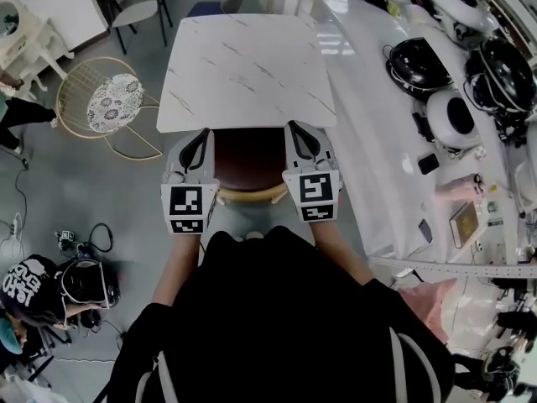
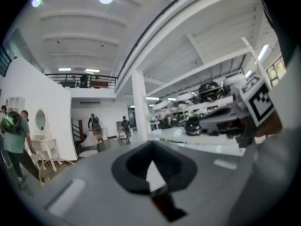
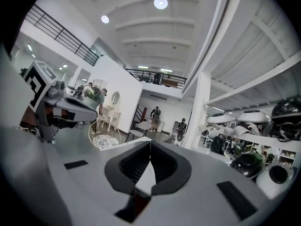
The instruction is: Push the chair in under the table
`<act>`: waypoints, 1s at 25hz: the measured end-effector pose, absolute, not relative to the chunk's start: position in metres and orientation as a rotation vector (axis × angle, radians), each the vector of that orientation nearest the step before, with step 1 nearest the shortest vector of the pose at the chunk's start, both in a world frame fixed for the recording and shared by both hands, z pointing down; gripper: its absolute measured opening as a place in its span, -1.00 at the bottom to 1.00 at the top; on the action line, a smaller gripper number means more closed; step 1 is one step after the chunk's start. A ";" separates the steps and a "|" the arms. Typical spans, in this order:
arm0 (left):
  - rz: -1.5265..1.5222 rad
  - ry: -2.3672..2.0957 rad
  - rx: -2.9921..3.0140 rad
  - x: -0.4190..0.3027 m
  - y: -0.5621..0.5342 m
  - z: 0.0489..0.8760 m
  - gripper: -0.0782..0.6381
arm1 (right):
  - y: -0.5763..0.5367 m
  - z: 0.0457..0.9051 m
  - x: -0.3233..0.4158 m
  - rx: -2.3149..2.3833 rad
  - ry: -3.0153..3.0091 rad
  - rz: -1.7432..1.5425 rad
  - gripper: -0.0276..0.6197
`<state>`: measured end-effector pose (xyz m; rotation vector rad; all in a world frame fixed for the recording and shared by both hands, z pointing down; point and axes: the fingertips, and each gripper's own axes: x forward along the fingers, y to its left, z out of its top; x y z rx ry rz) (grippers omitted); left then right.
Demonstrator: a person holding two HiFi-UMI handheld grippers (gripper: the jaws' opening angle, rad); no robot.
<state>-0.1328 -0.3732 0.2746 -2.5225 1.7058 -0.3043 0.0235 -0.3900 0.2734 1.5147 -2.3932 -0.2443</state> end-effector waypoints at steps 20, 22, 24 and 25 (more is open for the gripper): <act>-0.175 1.735 -2.503 -0.115 -0.380 0.242 -0.76 | -0.393 0.243 0.039 1.613 -2.532 -0.134 -0.85; -0.179 1.733 -2.502 -0.114 -0.381 0.241 -0.76 | -0.394 0.243 0.040 1.609 -2.536 -0.132 -0.85; -0.182 1.729 -2.503 -0.112 -0.380 0.240 -0.76 | -0.394 0.243 0.042 1.607 -2.537 -0.127 -0.85; -0.184 1.727 -2.504 -0.111 -0.380 0.240 -0.76 | -0.394 0.243 0.042 1.605 -2.537 -0.126 -0.85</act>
